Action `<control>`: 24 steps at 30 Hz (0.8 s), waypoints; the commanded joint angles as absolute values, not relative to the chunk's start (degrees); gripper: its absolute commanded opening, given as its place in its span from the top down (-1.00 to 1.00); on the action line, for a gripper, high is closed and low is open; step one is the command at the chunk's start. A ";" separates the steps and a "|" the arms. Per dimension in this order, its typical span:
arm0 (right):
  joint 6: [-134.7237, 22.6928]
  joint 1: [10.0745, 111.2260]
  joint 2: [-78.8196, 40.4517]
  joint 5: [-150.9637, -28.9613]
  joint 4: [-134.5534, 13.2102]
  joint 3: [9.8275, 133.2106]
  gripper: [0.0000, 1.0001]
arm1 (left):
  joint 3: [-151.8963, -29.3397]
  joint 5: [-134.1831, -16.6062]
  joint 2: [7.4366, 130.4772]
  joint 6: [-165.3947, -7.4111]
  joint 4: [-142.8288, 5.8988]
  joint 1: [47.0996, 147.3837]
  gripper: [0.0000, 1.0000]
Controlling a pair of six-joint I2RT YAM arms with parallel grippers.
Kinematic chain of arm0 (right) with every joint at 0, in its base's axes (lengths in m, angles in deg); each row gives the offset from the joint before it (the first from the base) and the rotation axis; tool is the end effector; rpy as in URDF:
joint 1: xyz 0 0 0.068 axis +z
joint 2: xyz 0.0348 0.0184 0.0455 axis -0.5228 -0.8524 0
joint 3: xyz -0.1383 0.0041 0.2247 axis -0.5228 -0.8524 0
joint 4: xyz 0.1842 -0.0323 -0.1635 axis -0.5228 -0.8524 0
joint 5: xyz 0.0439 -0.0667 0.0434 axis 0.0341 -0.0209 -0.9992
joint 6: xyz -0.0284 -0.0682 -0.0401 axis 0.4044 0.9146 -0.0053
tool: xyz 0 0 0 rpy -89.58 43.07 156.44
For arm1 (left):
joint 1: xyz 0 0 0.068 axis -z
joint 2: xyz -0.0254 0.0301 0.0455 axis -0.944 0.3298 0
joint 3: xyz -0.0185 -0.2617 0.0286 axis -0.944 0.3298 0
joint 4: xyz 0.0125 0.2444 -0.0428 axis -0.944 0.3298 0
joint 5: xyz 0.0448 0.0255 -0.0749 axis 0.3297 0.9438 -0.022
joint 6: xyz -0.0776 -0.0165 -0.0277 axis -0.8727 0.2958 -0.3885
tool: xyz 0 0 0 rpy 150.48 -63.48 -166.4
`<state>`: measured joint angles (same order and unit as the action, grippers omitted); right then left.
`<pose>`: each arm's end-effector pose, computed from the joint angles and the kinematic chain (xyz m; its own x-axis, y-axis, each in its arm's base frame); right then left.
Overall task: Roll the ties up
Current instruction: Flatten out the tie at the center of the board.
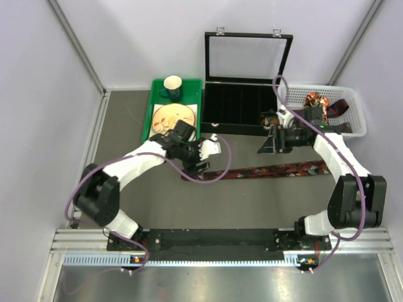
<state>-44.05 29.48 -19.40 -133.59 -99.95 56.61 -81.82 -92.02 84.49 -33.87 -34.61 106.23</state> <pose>0.2799 0.0474 0.2358 -0.8333 -0.0264 -0.5522 -0.4388 0.6392 0.6316 0.2496 -0.2160 0.1934 -0.0692 0.7794 -0.6226 0.9887 0.1366 0.0610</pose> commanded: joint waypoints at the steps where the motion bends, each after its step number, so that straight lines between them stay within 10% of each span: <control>1: -48.23 38.19 -21.51 -134.63 -92.95 55.04 -0.47 | -78.83 -93.94 78.46 -31.06 -29.80 100.55 -0.52; 10: -57.19 46.63 -29.68 -133.39 -83.21 54.33 0.16 | -78.04 -95.53 79.94 -21.30 -27.07 97.72 -0.46; 24: -59.75 57.01 -41.72 -132.07 -78.98 58.55 0.46 | -73.99 -95.61 82.58 -17.44 -27.69 95.62 -0.33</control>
